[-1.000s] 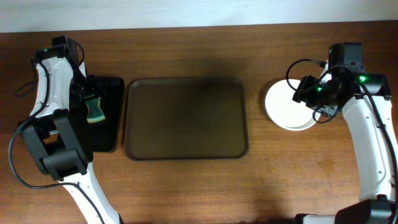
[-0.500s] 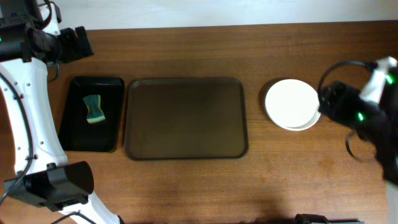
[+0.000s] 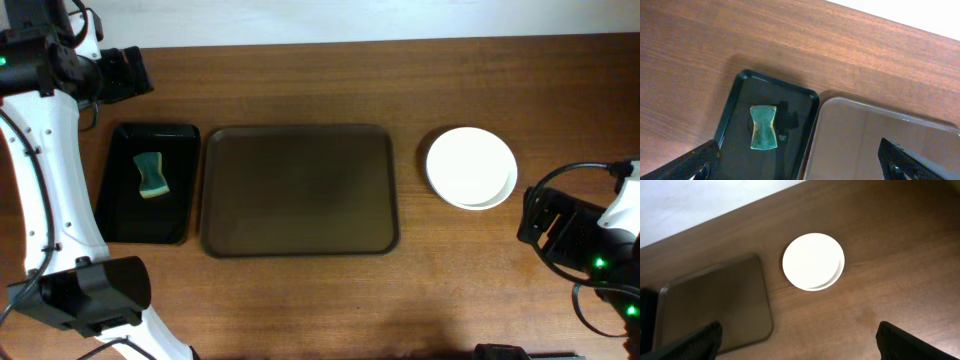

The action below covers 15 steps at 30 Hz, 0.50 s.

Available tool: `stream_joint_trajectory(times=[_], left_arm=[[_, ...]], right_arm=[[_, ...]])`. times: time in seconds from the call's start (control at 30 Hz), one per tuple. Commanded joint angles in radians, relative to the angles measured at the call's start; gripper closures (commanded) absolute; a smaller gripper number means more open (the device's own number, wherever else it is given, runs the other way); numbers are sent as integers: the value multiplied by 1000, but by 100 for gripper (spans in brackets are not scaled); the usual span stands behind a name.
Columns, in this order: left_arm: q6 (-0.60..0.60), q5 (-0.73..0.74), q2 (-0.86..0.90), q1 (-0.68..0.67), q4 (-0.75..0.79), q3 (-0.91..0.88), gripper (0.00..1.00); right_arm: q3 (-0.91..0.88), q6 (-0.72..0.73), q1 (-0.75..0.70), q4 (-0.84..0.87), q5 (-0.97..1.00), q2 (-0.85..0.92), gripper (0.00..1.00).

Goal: Clean dirty plates on tray and stack at the side

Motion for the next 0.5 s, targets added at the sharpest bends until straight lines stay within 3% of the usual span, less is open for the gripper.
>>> stream_joint_trajectory(times=[0.0, 0.1, 0.17, 0.37, 0.47], left_arm=[[2, 11, 6, 2, 0, -2, 1], [2, 11, 6, 2, -1, -2, 1], [2, 11, 6, 2, 0, -2, 1], [2, 11, 6, 2, -1, -2, 1], [2, 11, 6, 2, -1, -2, 1]], right_arm=[[-29, -12, 11, 35, -9, -3, 2], [-187, -95, 11, 240, -24, -84, 2], [-409, -176, 11, 462, -68, -211, 2], [-1073, -176, 18, 1063, -158, -617, 2], [-1324, -177, 57, 1268, -161, -744, 2]])
